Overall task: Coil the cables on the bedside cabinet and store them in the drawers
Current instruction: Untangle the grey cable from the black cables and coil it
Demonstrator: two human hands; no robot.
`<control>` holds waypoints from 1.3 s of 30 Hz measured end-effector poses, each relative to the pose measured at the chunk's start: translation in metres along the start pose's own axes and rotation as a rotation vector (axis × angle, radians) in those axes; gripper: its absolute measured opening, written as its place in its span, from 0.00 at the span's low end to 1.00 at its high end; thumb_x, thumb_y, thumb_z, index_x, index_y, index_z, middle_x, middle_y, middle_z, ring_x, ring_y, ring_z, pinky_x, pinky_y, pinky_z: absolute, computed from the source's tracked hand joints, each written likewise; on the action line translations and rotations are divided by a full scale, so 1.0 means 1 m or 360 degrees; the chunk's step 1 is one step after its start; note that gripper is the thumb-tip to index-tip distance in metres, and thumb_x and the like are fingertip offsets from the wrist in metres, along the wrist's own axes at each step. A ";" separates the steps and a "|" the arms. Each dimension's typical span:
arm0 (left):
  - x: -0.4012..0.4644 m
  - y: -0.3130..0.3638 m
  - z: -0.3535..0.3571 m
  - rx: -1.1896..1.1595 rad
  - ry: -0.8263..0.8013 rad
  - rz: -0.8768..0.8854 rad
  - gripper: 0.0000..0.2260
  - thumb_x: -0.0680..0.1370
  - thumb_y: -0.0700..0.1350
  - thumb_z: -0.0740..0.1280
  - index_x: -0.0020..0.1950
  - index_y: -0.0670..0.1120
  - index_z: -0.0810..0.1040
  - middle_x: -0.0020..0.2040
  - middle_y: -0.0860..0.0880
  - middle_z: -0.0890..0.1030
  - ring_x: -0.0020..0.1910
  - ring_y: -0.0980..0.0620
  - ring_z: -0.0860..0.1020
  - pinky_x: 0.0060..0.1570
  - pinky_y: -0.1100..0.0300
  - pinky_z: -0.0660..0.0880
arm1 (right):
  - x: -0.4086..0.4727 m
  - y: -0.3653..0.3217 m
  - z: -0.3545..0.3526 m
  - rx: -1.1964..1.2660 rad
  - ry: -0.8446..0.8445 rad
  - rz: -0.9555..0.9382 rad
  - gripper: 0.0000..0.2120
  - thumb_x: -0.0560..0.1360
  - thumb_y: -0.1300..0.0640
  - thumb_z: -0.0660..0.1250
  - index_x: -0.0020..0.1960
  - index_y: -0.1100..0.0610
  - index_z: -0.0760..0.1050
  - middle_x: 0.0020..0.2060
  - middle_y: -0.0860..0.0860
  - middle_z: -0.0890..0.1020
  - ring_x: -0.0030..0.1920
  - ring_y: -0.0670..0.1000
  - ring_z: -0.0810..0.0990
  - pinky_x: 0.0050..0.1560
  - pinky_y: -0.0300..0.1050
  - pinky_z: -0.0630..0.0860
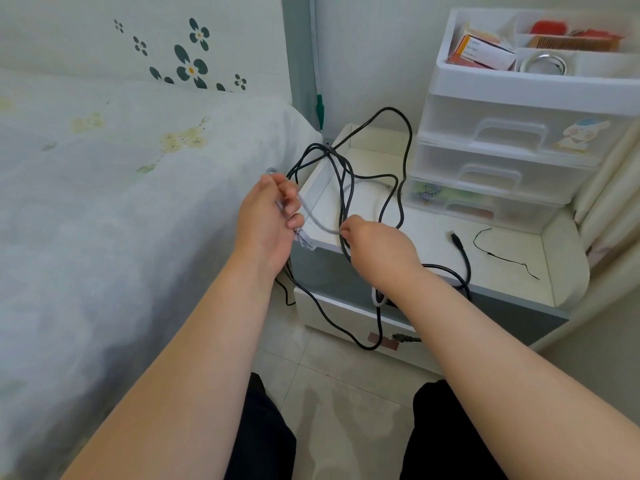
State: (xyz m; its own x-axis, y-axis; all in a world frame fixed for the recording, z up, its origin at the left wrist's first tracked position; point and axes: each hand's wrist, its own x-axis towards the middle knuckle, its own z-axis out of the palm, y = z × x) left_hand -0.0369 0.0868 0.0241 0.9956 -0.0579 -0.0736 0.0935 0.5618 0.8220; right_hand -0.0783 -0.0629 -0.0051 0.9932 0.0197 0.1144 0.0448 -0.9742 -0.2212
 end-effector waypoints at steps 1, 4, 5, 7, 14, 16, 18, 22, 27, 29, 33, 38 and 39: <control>-0.001 -0.001 0.002 0.0120 -0.0037 0.0041 0.11 0.84 0.44 0.51 0.44 0.46 0.68 0.33 0.51 0.78 0.27 0.55 0.70 0.26 0.64 0.65 | 0.000 0.000 0.001 -0.0018 -0.0004 -0.0061 0.13 0.80 0.62 0.55 0.62 0.55 0.70 0.51 0.54 0.79 0.42 0.60 0.77 0.37 0.46 0.67; -0.001 -0.010 0.006 0.0877 -0.0186 0.0200 0.09 0.84 0.42 0.50 0.48 0.46 0.68 0.47 0.49 0.84 0.43 0.51 0.82 0.41 0.60 0.76 | 0.000 0.002 -0.003 -0.0032 0.0097 -0.0226 0.11 0.79 0.61 0.56 0.59 0.52 0.72 0.53 0.52 0.75 0.40 0.60 0.76 0.35 0.46 0.65; -0.001 -0.014 0.006 0.1186 -0.0260 0.0260 0.09 0.84 0.44 0.50 0.51 0.45 0.68 0.50 0.49 0.84 0.48 0.50 0.82 0.46 0.58 0.77 | 0.001 0.003 -0.005 -0.0028 0.0141 -0.0257 0.10 0.79 0.60 0.57 0.58 0.52 0.72 0.53 0.52 0.74 0.38 0.58 0.74 0.34 0.46 0.64; 0.002 -0.023 0.003 0.1708 -0.0406 0.0382 0.10 0.84 0.47 0.49 0.53 0.44 0.67 0.51 0.49 0.83 0.50 0.49 0.81 0.52 0.54 0.75 | 0.002 0.006 -0.008 -0.0003 0.0186 -0.0309 0.10 0.79 0.59 0.57 0.57 0.54 0.73 0.51 0.53 0.74 0.37 0.55 0.69 0.35 0.45 0.62; 0.002 -0.029 0.007 0.2398 -0.0533 0.0438 0.17 0.83 0.52 0.50 0.41 0.49 0.72 0.36 0.53 0.77 0.37 0.53 0.74 0.38 0.57 0.68 | 0.011 0.016 -0.009 0.0691 0.0163 -0.0114 0.10 0.80 0.50 0.57 0.49 0.52 0.74 0.36 0.48 0.78 0.35 0.53 0.74 0.38 0.47 0.72; 0.003 -0.027 0.010 0.2279 -0.0453 0.0379 0.20 0.83 0.54 0.53 0.38 0.47 0.75 0.32 0.53 0.72 0.33 0.53 0.71 0.36 0.57 0.65 | 0.013 0.020 -0.016 0.1437 0.0052 0.0123 0.13 0.81 0.46 0.56 0.50 0.54 0.74 0.31 0.52 0.79 0.33 0.52 0.79 0.42 0.53 0.78; 0.002 -0.023 0.011 0.2186 -0.0467 0.0344 0.19 0.82 0.54 0.57 0.41 0.43 0.78 0.30 0.52 0.69 0.31 0.53 0.69 0.35 0.57 0.64 | 0.016 0.031 -0.018 0.1760 -0.0266 0.0285 0.26 0.81 0.40 0.46 0.54 0.56 0.75 0.36 0.54 0.85 0.41 0.51 0.84 0.52 0.53 0.78; 0.002 -0.025 0.013 0.2212 -0.0505 0.0201 0.17 0.82 0.51 0.57 0.41 0.43 0.76 0.32 0.50 0.70 0.32 0.52 0.69 0.34 0.58 0.65 | 0.015 0.047 -0.009 0.1423 -0.0838 0.0263 0.36 0.75 0.30 0.39 0.59 0.50 0.77 0.52 0.45 0.84 0.62 0.44 0.75 0.69 0.48 0.59; 0.011 -0.013 0.009 0.0799 0.0124 -0.0455 0.11 0.82 0.43 0.56 0.40 0.50 0.69 0.23 0.54 0.61 0.19 0.56 0.57 0.21 0.66 0.55 | 0.012 0.049 -0.003 0.0898 -0.1207 -0.0035 0.32 0.72 0.31 0.55 0.67 0.49 0.71 0.69 0.42 0.67 0.71 0.44 0.61 0.70 0.45 0.53; 0.010 -0.005 0.000 0.0252 0.0198 -0.0551 0.13 0.82 0.41 0.55 0.38 0.49 0.66 0.21 0.54 0.60 0.17 0.58 0.55 0.18 0.68 0.52 | 0.014 0.052 0.013 0.0457 -0.1065 -0.0116 0.29 0.70 0.34 0.65 0.65 0.48 0.72 0.69 0.44 0.65 0.72 0.46 0.59 0.72 0.53 0.51; 0.006 0.007 -0.012 -0.0431 0.0553 -0.0399 0.16 0.80 0.38 0.50 0.33 0.48 0.60 0.20 0.54 0.61 0.15 0.57 0.55 0.17 0.67 0.53 | 0.024 0.062 0.032 0.0117 -0.0329 -0.0013 0.19 0.74 0.51 0.65 0.65 0.47 0.69 0.64 0.51 0.73 0.68 0.55 0.67 0.70 0.60 0.58; 0.013 0.031 -0.057 -0.0617 0.0970 -0.0110 0.20 0.84 0.52 0.46 0.38 0.49 0.69 0.32 0.54 0.72 0.17 0.56 0.60 0.21 0.67 0.56 | 0.026 0.079 0.038 0.0205 -0.0280 0.0246 0.22 0.77 0.49 0.61 0.70 0.51 0.66 0.66 0.55 0.73 0.65 0.57 0.71 0.62 0.55 0.70; 0.013 0.034 -0.061 -0.0586 0.0991 -0.0108 0.18 0.84 0.52 0.46 0.40 0.49 0.69 0.35 0.54 0.74 0.18 0.57 0.60 0.21 0.66 0.56 | 0.026 0.079 0.041 0.0222 -0.0274 0.0244 0.24 0.77 0.48 0.61 0.71 0.51 0.63 0.66 0.56 0.72 0.66 0.58 0.69 0.63 0.56 0.70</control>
State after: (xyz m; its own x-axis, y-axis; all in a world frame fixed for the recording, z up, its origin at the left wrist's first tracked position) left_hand -0.0208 0.1560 0.0165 0.7963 0.3166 -0.5155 0.0418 0.8213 0.5690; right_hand -0.0448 -0.1299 -0.0590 0.9926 -0.0758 -0.0947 -0.1049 -0.9287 -0.3557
